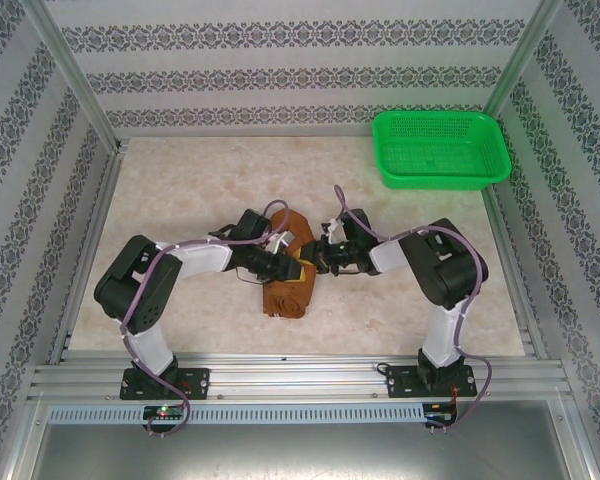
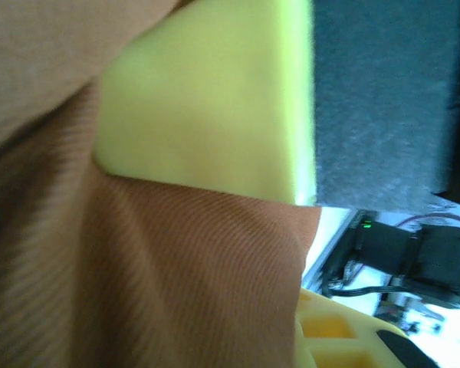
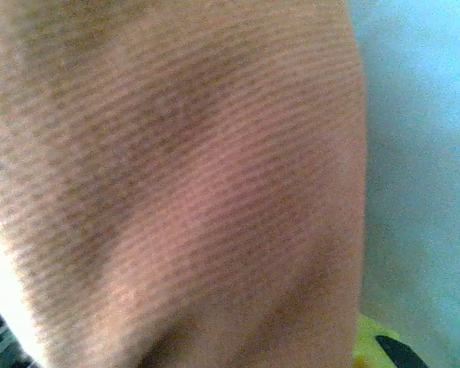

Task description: Roll up the long pants

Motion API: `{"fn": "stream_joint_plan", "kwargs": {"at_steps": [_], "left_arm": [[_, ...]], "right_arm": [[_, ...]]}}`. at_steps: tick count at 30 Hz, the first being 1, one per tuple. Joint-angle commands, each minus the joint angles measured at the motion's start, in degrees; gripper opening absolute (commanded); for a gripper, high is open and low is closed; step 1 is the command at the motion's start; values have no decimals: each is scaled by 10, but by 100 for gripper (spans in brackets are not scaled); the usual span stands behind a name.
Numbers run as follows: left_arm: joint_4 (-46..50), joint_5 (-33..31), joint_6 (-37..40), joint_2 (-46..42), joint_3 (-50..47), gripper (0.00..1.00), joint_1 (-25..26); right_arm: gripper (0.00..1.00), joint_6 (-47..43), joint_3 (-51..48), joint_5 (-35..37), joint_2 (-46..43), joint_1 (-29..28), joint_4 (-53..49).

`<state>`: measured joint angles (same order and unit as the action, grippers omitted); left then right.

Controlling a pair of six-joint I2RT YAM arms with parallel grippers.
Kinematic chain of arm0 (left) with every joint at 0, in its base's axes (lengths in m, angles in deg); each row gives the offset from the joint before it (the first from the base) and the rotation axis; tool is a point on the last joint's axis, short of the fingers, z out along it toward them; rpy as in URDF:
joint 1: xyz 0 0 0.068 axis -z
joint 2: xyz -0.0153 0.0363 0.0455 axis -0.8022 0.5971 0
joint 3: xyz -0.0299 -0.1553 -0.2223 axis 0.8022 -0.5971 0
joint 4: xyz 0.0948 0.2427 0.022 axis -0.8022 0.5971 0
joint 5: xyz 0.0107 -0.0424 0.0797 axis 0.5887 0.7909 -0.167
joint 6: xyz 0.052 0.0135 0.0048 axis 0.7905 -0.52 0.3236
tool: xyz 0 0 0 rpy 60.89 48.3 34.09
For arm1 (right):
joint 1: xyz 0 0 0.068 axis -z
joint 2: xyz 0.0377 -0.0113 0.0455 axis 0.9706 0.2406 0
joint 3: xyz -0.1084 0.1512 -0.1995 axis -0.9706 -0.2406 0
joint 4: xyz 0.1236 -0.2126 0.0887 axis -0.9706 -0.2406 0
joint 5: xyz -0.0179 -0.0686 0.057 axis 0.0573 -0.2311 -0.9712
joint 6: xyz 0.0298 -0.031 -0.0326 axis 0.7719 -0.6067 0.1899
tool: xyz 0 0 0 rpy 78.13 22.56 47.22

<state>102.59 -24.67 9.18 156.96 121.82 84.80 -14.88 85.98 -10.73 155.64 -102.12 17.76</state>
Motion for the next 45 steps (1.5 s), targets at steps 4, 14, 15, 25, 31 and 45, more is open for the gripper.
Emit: {"fn": "stream_joint_plan", "kwargs": {"at_steps": [4, 14, 15, 25, 31, 45], "left_arm": [[161, -163, 88, -114, 56, 39, -43], [123, -55, 30, -205, 30, 52, -148], [124, -67, 33, -201, 29, 47, -148], [38, -42, 19, -102, 11, 27, -148], [11, -19, 10, -62, 16, 24, -149], [-32, -33, -6, -60, -7, 20, -148]], "right_arm": [[0, -77, 18, 173, -129, 17, -290], [0, -163, 139, 242, -190, 32, -487], [0, -171, 158, 249, -187, 35, -503], [0, -264, 537, 292, -97, 137, -711], [0, -210, 762, 256, -4, 235, -720], [0, 6, 733, 250, 120, 391, -343]]}}
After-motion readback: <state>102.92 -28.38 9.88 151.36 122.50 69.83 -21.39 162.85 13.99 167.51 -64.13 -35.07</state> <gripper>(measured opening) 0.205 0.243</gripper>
